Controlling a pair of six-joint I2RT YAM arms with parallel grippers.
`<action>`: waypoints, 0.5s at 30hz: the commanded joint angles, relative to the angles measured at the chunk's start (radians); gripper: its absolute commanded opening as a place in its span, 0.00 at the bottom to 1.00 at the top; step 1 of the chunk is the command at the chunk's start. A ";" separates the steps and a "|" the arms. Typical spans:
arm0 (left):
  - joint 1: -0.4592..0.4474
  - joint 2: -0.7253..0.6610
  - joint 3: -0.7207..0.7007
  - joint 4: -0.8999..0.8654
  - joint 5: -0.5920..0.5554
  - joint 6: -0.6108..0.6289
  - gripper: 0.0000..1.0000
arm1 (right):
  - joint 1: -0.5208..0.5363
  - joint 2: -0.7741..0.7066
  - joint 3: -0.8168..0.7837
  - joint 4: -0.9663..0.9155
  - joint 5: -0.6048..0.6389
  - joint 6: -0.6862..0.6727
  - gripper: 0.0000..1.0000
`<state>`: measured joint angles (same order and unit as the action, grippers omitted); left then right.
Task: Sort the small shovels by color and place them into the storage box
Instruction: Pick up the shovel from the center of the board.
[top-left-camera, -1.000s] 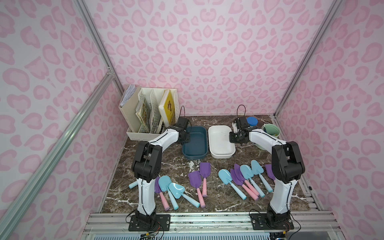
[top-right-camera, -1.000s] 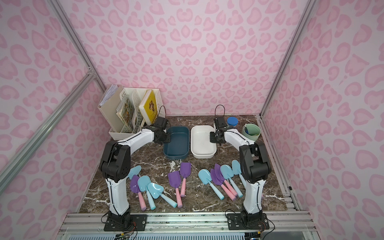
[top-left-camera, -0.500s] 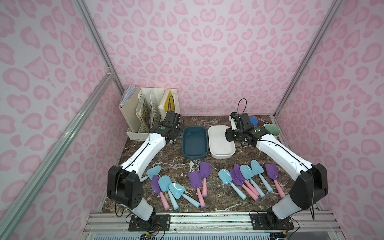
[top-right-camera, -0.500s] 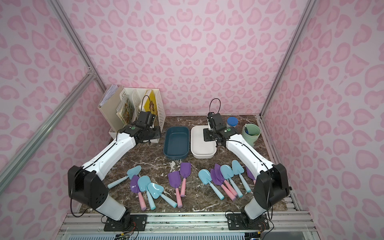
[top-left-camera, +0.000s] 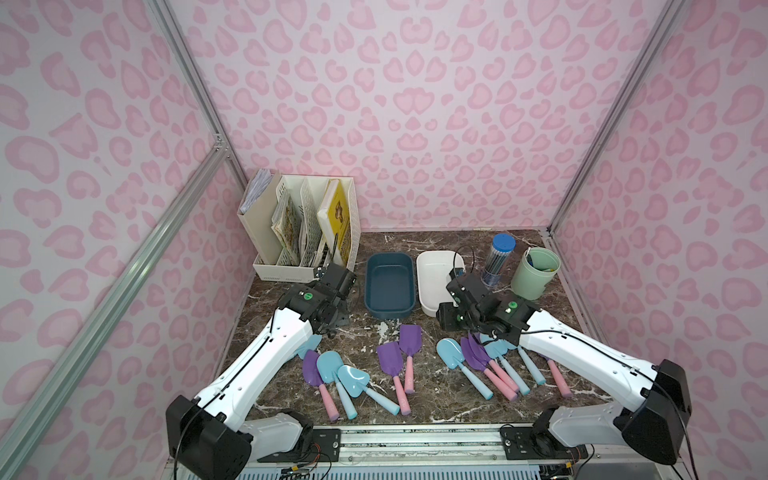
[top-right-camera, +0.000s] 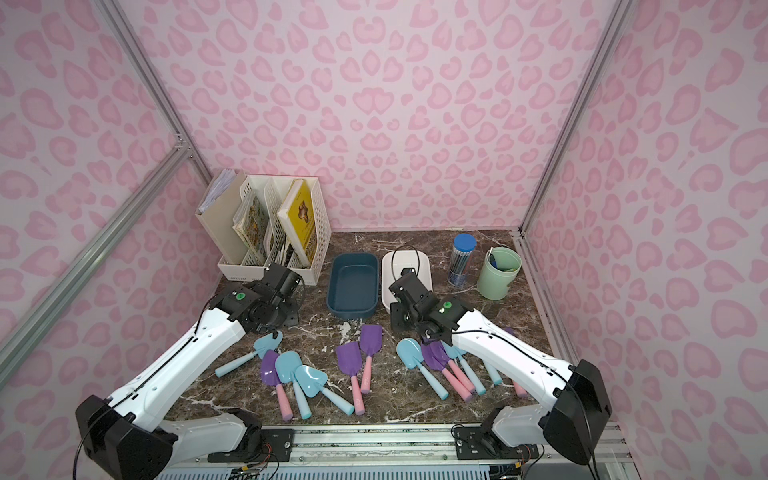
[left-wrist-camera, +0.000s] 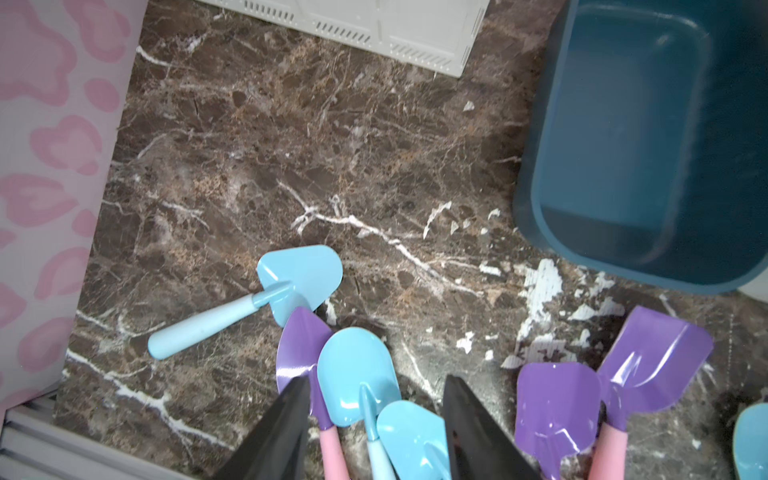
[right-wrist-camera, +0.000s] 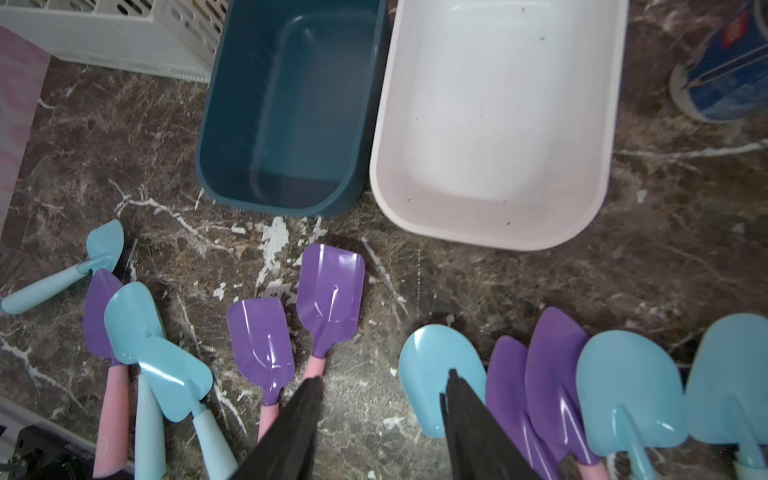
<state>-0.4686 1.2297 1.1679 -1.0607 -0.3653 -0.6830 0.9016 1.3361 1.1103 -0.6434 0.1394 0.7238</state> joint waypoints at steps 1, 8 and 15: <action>-0.002 -0.031 -0.021 -0.065 -0.025 -0.067 0.57 | 0.093 0.004 -0.030 0.035 -0.004 0.153 0.53; -0.003 -0.069 -0.062 -0.060 0.000 -0.088 0.59 | 0.264 0.105 -0.064 0.083 0.018 0.336 0.55; -0.002 -0.002 -0.050 -0.036 -0.011 -0.079 0.59 | 0.279 0.209 -0.079 0.128 -0.003 0.434 0.57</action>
<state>-0.4713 1.2098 1.1152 -1.1084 -0.3676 -0.7570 1.1790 1.5200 1.0348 -0.5537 0.1368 1.0889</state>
